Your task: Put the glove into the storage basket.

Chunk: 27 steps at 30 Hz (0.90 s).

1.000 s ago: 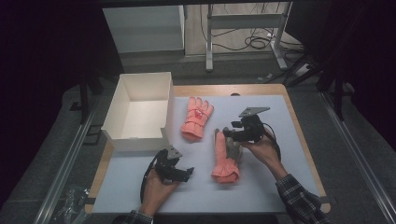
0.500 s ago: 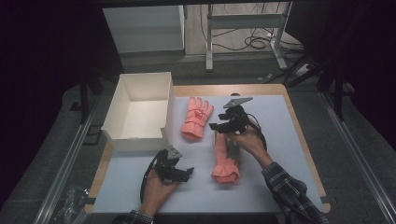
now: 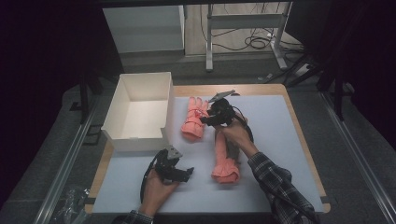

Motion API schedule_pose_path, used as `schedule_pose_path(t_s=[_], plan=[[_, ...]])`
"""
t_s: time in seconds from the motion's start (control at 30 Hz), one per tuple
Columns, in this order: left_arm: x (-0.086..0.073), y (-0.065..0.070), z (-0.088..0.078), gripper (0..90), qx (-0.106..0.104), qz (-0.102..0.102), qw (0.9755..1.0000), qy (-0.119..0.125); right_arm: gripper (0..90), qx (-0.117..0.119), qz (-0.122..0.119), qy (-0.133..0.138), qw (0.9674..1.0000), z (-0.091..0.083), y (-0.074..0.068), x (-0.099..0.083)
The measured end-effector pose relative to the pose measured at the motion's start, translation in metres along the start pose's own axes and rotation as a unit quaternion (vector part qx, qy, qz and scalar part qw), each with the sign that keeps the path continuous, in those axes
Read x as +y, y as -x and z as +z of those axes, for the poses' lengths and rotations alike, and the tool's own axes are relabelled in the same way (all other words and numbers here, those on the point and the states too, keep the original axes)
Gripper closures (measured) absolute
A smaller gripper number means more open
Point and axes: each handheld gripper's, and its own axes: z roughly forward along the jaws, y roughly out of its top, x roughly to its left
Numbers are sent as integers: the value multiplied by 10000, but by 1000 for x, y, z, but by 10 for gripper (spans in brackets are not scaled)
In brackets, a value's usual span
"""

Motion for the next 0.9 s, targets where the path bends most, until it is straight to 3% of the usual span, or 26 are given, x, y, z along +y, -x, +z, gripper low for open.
schedule_pose_path(t_s=[0.2, 0.4, 0.67, 0.77, 0.9], plan=[[0, 0, 0, 69, 1, -3, 10000, 2, 551, -121, 25, -174, 9998, 19, 8, 9], [0, 0, 0, 70, -3, -7, 10000, 11, 509, -190, 221, -206, 9994, 35, 17, 16], [0, 0, 0, 70, -3, -11, 10000, 11, 486, -396, 136, -574, 9975, 61, 18, 20], [0, 0, 0, 70, -7, -25, 10000, 13, 561, -335, 180, -823, 9959, 71, 20, 20], [0, 0, 0, 70, -7, -26, 10000, 13, 659, -207, 353, -909, 9950, 77, 23, 19]])
